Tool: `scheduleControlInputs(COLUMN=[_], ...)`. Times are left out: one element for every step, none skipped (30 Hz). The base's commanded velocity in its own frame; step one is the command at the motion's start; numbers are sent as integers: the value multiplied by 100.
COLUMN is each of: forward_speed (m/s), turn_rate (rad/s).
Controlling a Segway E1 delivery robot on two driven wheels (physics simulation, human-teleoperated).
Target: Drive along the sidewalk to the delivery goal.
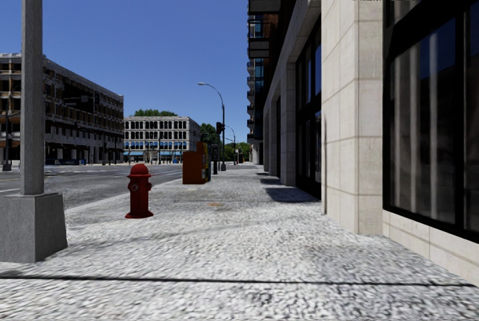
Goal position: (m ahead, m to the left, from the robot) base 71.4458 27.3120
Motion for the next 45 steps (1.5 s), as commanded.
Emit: scheduleControlInputs(forward_speed=[200, 200, 200, 200, 200, 200, 200, 200, 200, 200, 200, 200, 200, 200, 200, 200, 200, 200, 200, 200, 200, 200, 200, 200, 200, 200, 200, 200, 200, 200, 200, 200, 200, 200, 200, 200, 200, 200, 200, 200, 200, 200, 200, 200, 200], turn_rate=[0, 0, 0, 0, 0, 0, 0, 0, 0, 0, 0, 0, 0, -2, -9, -13, -14, -14, -14, -11, -1, -1, 0, 0, 0, 0, 0, 0, 0, 0, 0, 0, 0, 0, 0, 0, 0, -4, -12, -12, -14, -14, -13, -3, -3])
